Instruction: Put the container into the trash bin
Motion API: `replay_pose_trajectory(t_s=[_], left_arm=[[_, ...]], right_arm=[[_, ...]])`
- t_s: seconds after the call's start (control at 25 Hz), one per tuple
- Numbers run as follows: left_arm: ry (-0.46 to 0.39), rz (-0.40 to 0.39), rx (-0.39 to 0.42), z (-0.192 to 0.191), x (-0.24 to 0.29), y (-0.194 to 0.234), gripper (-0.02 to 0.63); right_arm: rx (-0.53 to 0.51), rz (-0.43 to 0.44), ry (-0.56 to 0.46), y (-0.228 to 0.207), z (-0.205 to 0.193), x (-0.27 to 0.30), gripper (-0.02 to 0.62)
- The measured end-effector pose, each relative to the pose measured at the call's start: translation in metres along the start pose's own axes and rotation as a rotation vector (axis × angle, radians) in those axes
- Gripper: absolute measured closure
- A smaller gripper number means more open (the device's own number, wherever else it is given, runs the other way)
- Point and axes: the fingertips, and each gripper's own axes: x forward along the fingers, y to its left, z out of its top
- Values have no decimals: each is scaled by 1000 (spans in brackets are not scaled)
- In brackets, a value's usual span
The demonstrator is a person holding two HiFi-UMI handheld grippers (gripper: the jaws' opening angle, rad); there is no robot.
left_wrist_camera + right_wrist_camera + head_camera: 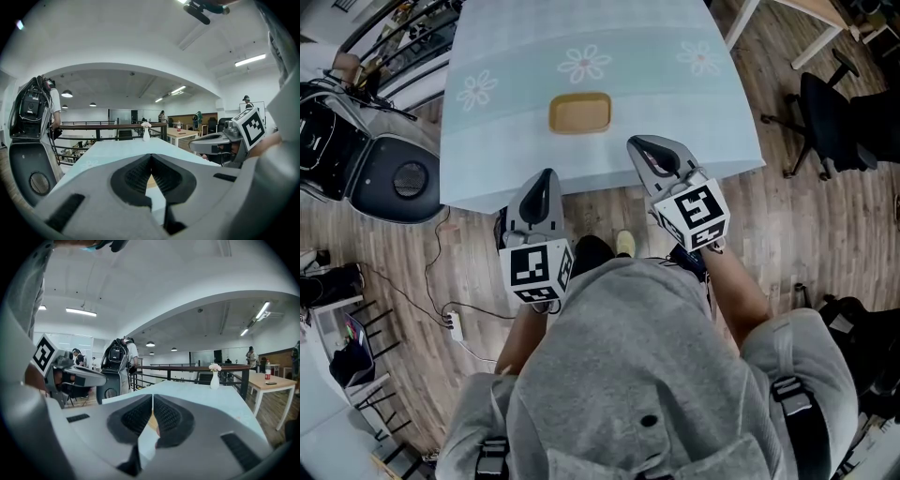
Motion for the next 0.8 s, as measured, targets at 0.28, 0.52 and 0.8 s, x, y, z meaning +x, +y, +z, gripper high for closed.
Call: replay_pose_trajectory(t_s=[0.28, 0.52, 0.8], left_arm=[[-3, 1, -4, -1, -1, 3, 586], [-3, 10, -19, -1, 2, 17, 588], [7, 12, -40, -1, 16, 43, 587]], right_arm=[[-11, 4, 6, 3, -1, 3, 566], [-28, 13, 27, 5, 1, 16, 566], [-47, 23, 74, 4, -1, 45, 565]])
